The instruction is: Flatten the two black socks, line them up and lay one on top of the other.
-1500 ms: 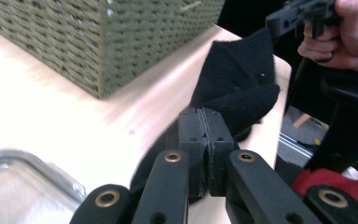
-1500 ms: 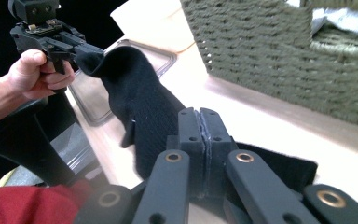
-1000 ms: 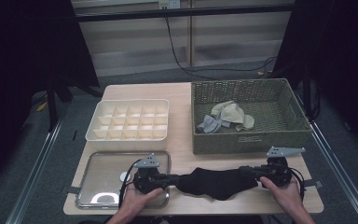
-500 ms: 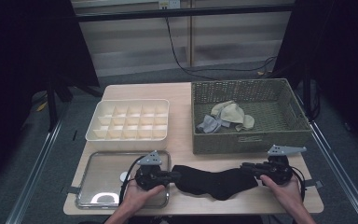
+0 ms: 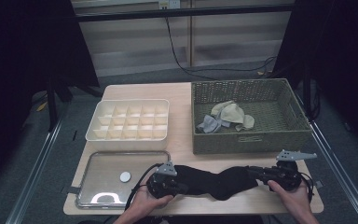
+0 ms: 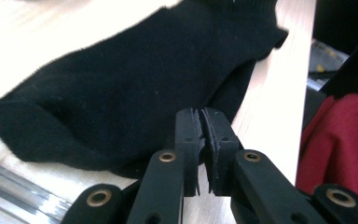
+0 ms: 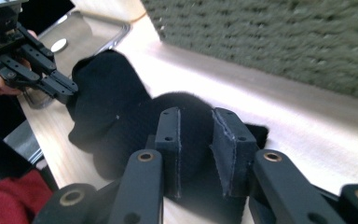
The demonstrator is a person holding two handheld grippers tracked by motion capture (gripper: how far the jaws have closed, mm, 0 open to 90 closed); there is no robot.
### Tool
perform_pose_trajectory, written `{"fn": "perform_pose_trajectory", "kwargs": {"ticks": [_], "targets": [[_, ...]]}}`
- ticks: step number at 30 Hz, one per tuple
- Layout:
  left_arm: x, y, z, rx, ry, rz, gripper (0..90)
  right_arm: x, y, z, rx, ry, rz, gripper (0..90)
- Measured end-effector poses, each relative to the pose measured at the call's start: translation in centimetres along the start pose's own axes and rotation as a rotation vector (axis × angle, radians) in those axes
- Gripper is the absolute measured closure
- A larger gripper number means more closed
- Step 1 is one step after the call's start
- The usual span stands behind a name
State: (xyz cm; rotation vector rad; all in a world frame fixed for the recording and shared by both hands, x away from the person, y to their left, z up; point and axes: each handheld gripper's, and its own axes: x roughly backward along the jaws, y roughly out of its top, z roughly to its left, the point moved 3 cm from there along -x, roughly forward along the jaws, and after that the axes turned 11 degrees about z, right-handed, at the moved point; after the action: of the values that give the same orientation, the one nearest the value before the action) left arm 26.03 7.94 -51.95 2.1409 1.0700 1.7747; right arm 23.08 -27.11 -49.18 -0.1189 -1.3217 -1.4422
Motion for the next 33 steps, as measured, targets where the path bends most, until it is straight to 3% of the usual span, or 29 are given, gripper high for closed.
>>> {"fn": "perform_pose_trajectory", "kwargs": {"ticks": [4, 9, 18, 24, 28, 31, 33], "targets": [[0.0, 0.0, 0.1, 0.002, 0.008, 0.001, 85.7, -0.7, -0.3, 0.3, -0.003, 0.010, 0.038, 74.1], [0.1, 0.0, 0.2, -0.003, 0.024, 0.000, 85.7, -2.2, -0.6, 0.3, 0.028, 0.015, 0.112, 75.2], [0.3, -0.1, 0.6, 0.005, 0.008, -0.004, 84.4, -4.0, 1.1, -0.5, 0.010, 0.019, 0.101, 70.9], [1.8, -0.1, 1.0, 0.027, 0.000, -0.070, 84.5, -2.8, 0.9, 0.2, -0.003, 0.032, 0.048, 70.4], [3.0, 0.1, 2.0, 0.052, 0.026, -0.111, 82.0, -2.6, 0.7, 0.9, -0.003, 0.041, 0.039, 68.9], [3.6, 0.2, 3.0, 0.077, 0.053, -0.141, 79.9, -3.1, 0.6, 0.9, 0.013, 0.027, 0.066, 67.1], [3.6, 0.1, 3.7, 0.094, 0.073, -0.136, 77.7, -3.5, 0.5, 0.7, 0.010, 0.023, 0.095, 64.9]]}}
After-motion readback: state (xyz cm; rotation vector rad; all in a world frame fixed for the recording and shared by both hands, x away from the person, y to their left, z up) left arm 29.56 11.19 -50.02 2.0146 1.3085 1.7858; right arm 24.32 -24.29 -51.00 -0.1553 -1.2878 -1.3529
